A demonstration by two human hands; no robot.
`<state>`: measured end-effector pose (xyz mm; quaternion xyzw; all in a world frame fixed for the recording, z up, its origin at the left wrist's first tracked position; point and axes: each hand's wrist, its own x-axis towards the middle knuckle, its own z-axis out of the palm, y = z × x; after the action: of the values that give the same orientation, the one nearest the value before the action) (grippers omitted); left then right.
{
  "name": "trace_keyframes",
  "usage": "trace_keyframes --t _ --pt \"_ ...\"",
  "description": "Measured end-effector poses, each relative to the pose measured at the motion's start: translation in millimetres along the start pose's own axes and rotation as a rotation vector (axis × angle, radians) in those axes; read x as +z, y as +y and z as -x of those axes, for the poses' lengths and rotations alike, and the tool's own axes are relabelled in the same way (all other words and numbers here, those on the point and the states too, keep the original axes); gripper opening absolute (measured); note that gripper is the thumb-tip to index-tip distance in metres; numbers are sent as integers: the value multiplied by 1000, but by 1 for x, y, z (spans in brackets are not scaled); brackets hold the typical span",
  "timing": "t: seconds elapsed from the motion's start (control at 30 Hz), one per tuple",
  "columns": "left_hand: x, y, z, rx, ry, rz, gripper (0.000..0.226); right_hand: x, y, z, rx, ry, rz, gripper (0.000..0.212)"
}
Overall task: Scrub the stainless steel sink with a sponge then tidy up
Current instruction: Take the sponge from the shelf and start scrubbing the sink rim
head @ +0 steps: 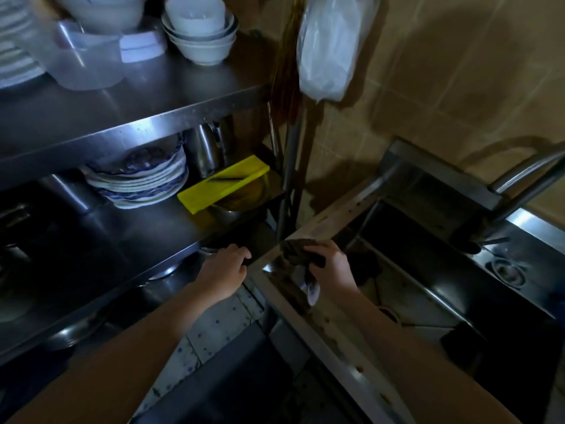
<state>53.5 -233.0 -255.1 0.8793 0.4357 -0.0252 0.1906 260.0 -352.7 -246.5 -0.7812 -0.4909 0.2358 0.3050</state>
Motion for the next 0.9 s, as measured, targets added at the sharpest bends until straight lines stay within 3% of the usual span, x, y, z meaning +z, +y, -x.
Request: trace_keyframes --t 0.23,0.33,0.57,0.9 --pt "22 -8 -7 -35 15 47 32 46 14 -1 -74 -181 138 42" --pt "32 -7 -9 -49 28 46 37 58 21 2 -109 -197 166 34" --pt "47 -12 -8 -67 -6 45 39 74 31 -1 -128 -245 280 40" --pt "57 -14 -7 -56 94 36 39 84 37 -32 -193 -6 247 36"
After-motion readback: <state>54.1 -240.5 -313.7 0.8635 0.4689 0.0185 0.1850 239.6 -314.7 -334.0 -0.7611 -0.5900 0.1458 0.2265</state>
